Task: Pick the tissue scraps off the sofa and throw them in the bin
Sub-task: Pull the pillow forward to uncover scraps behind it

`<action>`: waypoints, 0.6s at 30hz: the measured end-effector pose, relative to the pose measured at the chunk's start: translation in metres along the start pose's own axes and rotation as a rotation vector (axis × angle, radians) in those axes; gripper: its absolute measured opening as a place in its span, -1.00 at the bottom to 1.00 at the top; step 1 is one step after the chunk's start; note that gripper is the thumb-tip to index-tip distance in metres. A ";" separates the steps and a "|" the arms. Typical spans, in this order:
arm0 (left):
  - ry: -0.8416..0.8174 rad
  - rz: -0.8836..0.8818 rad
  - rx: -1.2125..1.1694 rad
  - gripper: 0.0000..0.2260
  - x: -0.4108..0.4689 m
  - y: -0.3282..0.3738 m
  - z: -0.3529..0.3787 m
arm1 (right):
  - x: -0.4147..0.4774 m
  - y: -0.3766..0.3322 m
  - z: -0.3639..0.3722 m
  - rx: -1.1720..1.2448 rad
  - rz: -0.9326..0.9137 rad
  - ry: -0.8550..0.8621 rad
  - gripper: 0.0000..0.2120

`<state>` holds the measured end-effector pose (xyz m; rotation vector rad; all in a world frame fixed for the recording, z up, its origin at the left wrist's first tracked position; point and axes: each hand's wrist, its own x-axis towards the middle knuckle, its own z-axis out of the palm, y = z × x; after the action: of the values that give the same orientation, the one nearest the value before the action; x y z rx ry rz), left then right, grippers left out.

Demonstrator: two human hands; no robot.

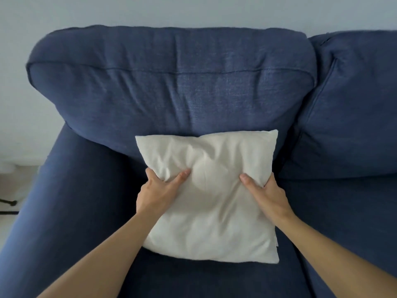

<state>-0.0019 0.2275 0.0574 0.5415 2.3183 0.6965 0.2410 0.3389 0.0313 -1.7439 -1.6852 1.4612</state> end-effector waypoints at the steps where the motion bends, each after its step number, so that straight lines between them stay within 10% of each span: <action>1: -0.024 -0.039 0.049 -0.20 -0.010 -0.006 -0.002 | -0.010 0.002 -0.002 -0.037 0.026 -0.010 -0.14; 13: -0.264 -0.037 0.569 -0.09 -0.114 -0.140 0.043 | -0.130 0.112 0.001 -0.244 0.274 -0.116 -0.07; 18: -0.145 -0.193 0.391 -0.11 -0.129 -0.144 0.055 | -0.143 0.137 0.004 -0.266 0.291 -0.072 -0.05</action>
<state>0.0991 0.0649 -0.0053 0.5106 2.3367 0.1063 0.3450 0.1766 -0.0154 -2.1812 -1.7903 1.4864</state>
